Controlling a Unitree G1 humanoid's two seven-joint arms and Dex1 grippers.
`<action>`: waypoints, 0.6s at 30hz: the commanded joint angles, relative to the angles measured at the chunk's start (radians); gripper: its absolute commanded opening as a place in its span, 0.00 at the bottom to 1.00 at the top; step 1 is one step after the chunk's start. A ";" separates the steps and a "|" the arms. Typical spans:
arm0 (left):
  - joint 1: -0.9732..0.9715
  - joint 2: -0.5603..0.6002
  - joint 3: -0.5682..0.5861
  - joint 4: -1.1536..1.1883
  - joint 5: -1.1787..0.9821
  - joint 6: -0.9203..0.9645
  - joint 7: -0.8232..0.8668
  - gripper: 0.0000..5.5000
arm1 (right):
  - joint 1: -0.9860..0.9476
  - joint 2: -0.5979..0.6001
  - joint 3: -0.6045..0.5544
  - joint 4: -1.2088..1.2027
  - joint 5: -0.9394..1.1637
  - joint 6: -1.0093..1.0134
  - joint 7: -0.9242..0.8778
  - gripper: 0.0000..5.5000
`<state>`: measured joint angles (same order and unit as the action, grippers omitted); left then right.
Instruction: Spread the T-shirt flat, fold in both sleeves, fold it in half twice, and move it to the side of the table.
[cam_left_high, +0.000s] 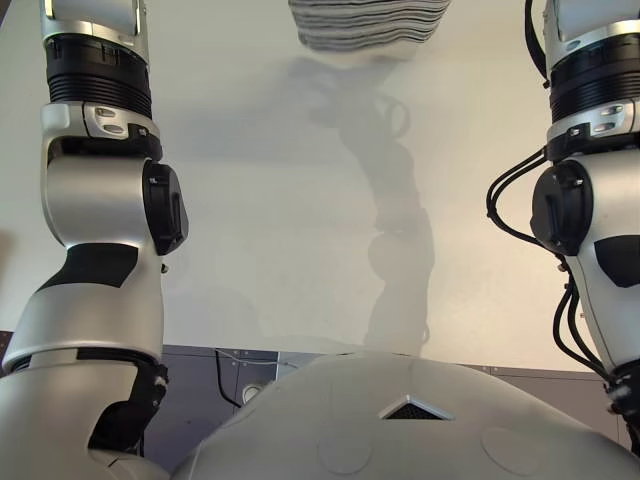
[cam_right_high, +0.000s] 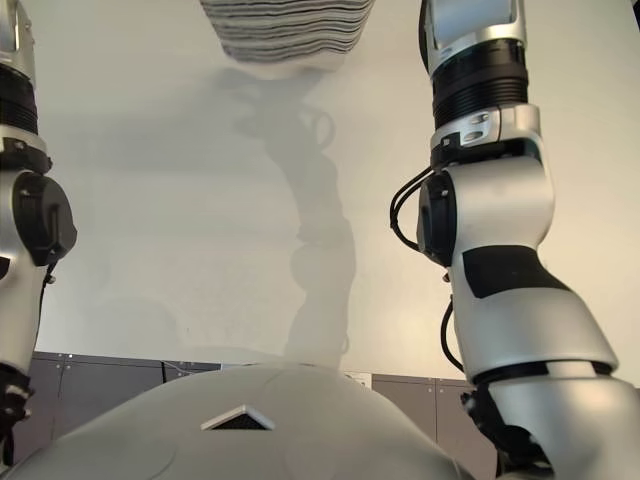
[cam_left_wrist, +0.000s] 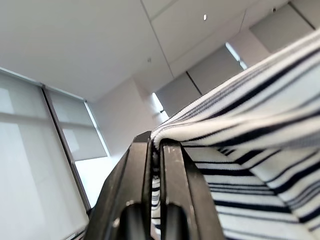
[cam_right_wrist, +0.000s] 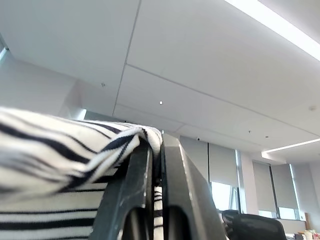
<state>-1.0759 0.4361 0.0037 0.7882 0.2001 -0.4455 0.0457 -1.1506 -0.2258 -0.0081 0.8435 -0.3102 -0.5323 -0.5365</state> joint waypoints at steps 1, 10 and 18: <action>0.200 0.023 0.005 -0.215 -0.096 0.046 -0.170 0.02 | 0.145 -0.021 0.009 -0.136 0.045 0.046 0.144 0.02; 1.254 0.321 0.072 -1.311 -0.677 0.583 -0.699 0.02 | 1.016 -0.443 -0.106 -1.230 0.989 0.750 1.130 0.02; 1.874 0.493 0.034 -1.354 -0.488 0.438 -0.991 0.02 | 1.914 -0.795 -0.127 -1.400 0.807 0.716 1.699 0.02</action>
<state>0.6373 0.8375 0.0643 -0.6149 -0.4575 0.0987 -0.8678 0.5260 -0.8920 -0.2003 -0.5209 0.6971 0.2820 1.0233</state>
